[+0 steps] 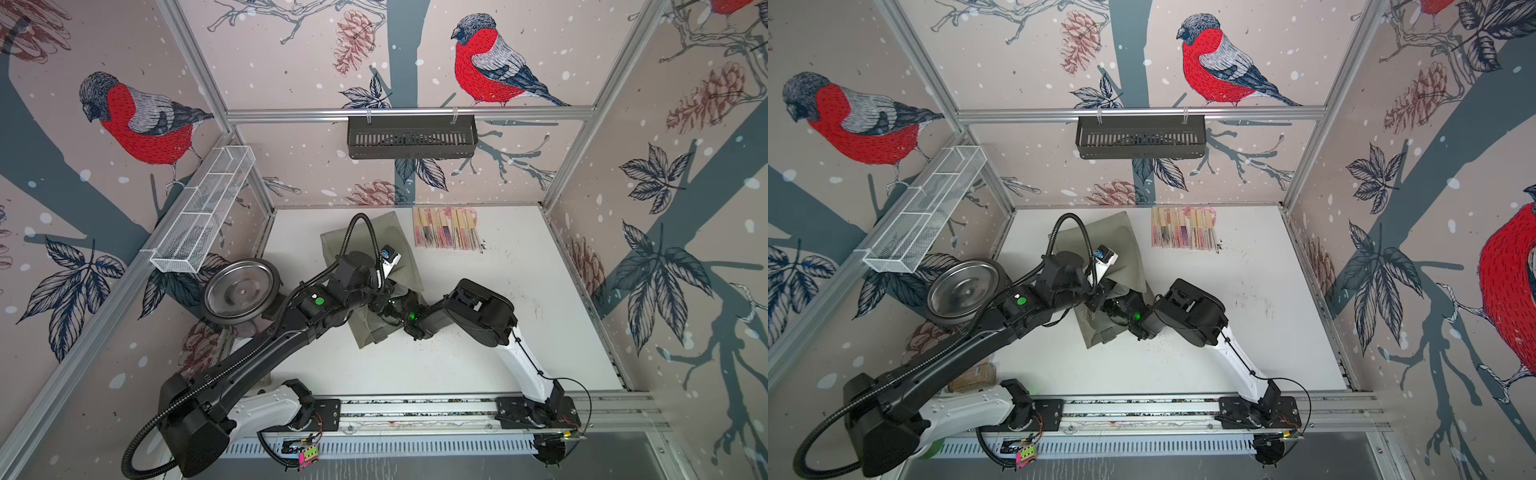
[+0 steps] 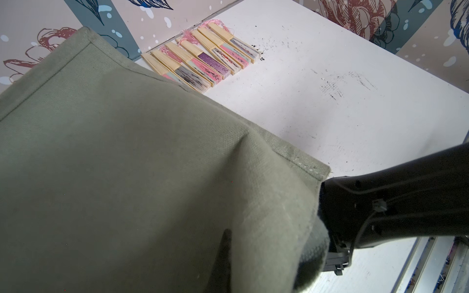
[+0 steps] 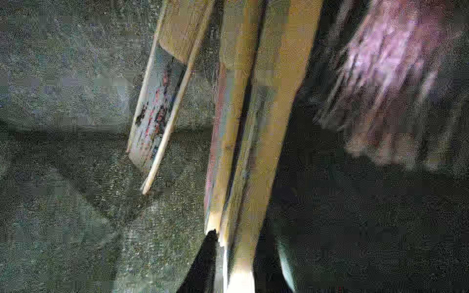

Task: Take out the folding fans from the tote bags
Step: Pick up the folding fan from the canvas bag.

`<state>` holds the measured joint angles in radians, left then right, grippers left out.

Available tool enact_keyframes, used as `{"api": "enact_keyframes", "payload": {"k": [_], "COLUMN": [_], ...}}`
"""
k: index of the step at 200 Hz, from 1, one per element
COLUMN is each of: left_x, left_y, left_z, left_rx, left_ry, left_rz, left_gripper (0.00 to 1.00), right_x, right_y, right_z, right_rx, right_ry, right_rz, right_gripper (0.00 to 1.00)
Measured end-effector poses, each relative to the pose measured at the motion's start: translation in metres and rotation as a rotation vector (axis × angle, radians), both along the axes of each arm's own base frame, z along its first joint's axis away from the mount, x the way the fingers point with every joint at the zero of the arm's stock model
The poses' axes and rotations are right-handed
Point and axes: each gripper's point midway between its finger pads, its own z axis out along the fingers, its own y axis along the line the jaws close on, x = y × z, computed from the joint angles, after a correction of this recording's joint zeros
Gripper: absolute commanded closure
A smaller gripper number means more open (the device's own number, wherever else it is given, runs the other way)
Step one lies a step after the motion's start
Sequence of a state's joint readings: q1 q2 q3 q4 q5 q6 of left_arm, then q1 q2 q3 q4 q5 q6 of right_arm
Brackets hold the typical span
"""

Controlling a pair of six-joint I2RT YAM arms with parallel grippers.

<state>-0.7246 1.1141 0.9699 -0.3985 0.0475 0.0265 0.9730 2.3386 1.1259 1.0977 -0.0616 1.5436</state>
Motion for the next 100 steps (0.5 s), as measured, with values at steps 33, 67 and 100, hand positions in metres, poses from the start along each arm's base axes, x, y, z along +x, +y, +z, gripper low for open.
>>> {"api": "enact_keyframes", "payload": {"k": [33,67,100], "left_x": [-0.002,-0.003,-0.001], "left_y": [0.001,0.004,0.007], "left_z": [-0.007,-0.006,-0.009], "left_rx": [0.008,0.004,0.014], "left_ry": [0.010,-0.001,-0.007], "left_rz": [0.000,0.007,0.022], "left_gripper": [1.00,1.00,1.00], "right_x": [-0.008,-0.024,-0.041], "right_y": [-0.008,-0.023,-0.037], "right_z": [-0.003,-0.003,-0.007], "right_rx": [-0.061,-0.123,-0.163], "right_ry": [0.016,0.015,0.008], "right_rz": [0.009,0.025,0.040], "right_gripper": [0.83,0.86,0.87]}}
